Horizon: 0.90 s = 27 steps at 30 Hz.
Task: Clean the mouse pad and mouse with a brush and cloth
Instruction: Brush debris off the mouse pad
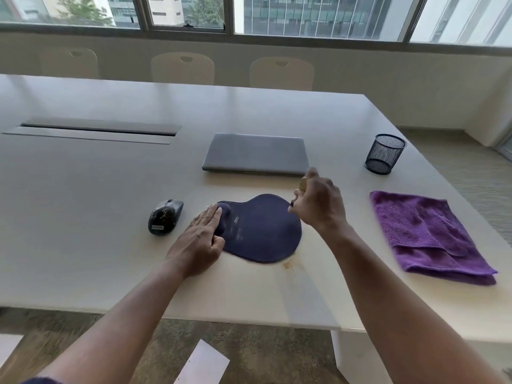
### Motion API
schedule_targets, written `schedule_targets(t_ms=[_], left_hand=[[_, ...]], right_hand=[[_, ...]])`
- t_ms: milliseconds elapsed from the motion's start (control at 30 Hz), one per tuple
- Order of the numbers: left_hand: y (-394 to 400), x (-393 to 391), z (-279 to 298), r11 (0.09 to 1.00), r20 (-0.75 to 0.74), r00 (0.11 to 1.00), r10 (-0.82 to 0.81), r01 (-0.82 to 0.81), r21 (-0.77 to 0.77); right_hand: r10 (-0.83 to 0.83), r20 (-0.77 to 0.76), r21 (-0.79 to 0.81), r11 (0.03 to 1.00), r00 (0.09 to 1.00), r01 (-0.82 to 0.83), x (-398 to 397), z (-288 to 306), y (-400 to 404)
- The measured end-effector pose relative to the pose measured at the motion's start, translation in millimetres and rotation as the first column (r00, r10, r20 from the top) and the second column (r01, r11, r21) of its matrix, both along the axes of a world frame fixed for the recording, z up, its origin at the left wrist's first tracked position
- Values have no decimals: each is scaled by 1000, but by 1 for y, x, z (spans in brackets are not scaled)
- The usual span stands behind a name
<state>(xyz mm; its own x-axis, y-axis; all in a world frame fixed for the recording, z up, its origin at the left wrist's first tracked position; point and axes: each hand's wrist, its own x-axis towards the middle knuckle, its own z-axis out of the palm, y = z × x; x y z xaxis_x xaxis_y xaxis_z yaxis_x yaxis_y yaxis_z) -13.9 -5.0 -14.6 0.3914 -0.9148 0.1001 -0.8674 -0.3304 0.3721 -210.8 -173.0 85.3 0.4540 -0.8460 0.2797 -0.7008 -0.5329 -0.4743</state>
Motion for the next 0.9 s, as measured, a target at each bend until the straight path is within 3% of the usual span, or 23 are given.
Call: schedule_targets(t_ms=[100,200,300,367,467,567,667,733,900], left_hand=[[-1,1,-2,1000,5,1000,1,-1,-9],[-1,2,-3,1000,10,1000,7,-7,-14],[-1,2,-3,1000,10,1000,2,-2,-19],[-2,1,-3,999,12,1000,0,0,-32],[-2,1,-3,999,16,1000,-2,3,-38],[-1,1,-2,999,23,1000,-2,3,-46],[-1,-1,-1,999,26,1000,-1,2,-51],[-1,-2,0,999,24,1000,-1,2,-49],[-1,-3,1,999,22,1000,-3,4,-49]], right_hand=[[42,123,-15,999,992,-40,16,1,-3],[148,192,70,984,970,-164,30,-3,-3],[337,49,144,929,940,-341,37,-4,-9],[391,66,217,892,918,-395,38,2,-14],[365,117,167,909,923,-381,39,11,-20],[351,-10,126,929,936,-347,35,9,-21],[389,-183,236,909,903,-344,27,15,-28],[390,-205,291,900,898,-324,23,28,-29],[314,-237,179,944,919,-276,13,35,-17]])
